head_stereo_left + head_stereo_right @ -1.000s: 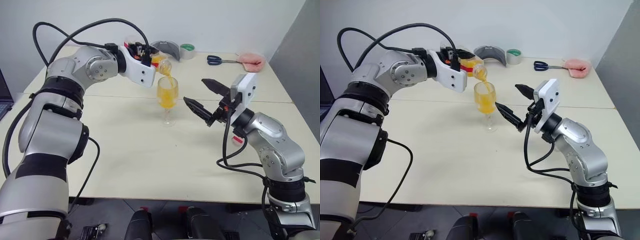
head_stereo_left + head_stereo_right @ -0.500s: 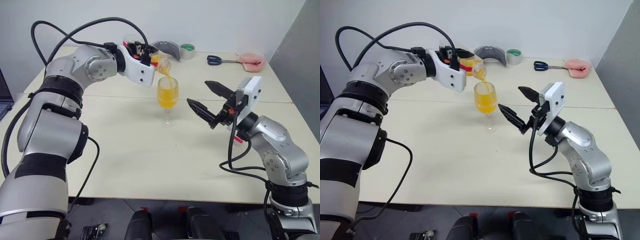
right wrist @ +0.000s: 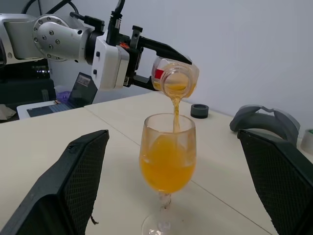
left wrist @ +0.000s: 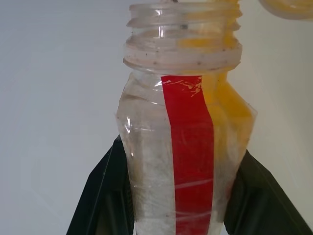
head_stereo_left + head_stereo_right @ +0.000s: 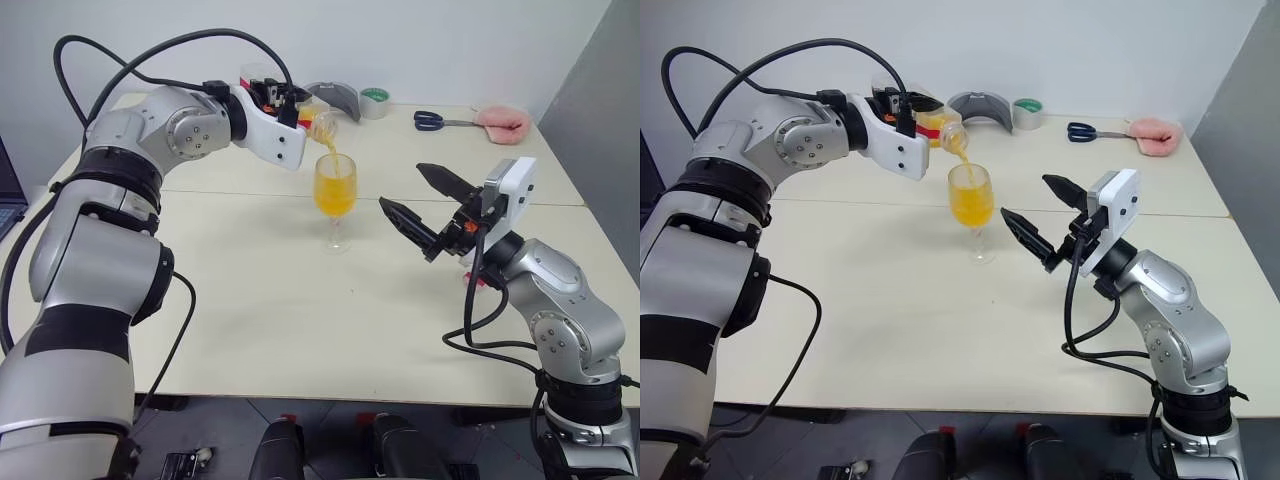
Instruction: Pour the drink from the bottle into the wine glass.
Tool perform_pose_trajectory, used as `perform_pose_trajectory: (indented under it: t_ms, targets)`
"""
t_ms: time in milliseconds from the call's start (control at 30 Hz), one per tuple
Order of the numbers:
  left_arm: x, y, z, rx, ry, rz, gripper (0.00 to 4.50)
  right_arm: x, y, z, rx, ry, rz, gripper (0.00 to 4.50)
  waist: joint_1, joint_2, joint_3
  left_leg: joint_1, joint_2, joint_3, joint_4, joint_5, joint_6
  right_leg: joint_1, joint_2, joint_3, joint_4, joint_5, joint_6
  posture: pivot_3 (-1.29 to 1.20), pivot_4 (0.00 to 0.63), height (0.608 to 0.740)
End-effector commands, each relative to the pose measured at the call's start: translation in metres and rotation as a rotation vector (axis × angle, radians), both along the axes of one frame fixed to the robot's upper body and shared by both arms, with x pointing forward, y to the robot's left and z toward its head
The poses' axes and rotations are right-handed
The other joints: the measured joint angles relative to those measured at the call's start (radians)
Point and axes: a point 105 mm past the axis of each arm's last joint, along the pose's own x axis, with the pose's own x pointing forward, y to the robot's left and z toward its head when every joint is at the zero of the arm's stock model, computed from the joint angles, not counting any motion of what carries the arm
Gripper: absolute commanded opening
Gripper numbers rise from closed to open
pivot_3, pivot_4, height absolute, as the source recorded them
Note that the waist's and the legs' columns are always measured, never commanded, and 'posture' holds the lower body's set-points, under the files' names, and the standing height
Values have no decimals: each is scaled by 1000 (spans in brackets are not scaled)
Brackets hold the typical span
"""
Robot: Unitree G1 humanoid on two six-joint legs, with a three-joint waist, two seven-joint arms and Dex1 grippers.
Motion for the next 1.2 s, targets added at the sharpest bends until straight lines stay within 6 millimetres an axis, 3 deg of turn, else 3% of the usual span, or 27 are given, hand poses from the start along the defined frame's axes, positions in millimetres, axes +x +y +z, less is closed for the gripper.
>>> perform_pose_trajectory:
  t_ms: [33, 400, 733, 900, 967, 1133, 1200]
  targets:
    - [-4, -4, 25, -31, -65, -16, 1767, -8, 2, 16, 22, -61, 15, 4500, 0, 0, 0, 0, 0, 0, 0, 0, 0, 0, 0, 0, 0, 0, 0, 0, 150, 740]
    - [-6, -12, 16, -170, 32, -64, 1767, -6, 3, 14, 21, -55, 17, 4500, -1, 0, 0, 0, 0, 0, 0, 0, 0, 0, 0, 0, 0, 0, 0, 0, 150, 740]
    - [-7, -4, 10, -341, 118, -74, 1767, -4, 6, 12, 11, -49, 43, 4500, -1, 0, 0, 0, 0, 0, 1, 0, 0, 0, 0, 0, 1, 0, 0, 0, 150, 740]
    - [-6, 0, 16, -586, 204, -82, 1767, -5, 10, 13, 3, -51, 67, 4500, -1, 0, 0, 0, 0, 0, 1, 0, 0, 0, -1, 0, 2, 0, 0, 0, 150, 740]
    - [-4, 6, 21, -761, 255, -77, 1767, -6, 12, 15, -2, -55, 84, 4500, -2, 0, 0, 0, 0, 0, 1, 0, 0, 0, 0, 0, 2, 0, 0, 0, 150, 740]
    - [-2, 37, 29, -1131, 296, -16, 1767, -11, 16, 15, -46, -54, 139, 4500, -11, 0, 0, 0, 1, -1, 2, 0, 0, 0, 0, -1, 3, 0, 0, 0, 150, 740]
    - [-2, 58, 24, -1256, 278, 48, 1767, -15, 15, 10, -98, -50, 175, 4500, -13, 0, 0, 0, 1, -2, 2, 1, 0, 0, 0, -1, 4, 0, 0, 0, 150, 740]
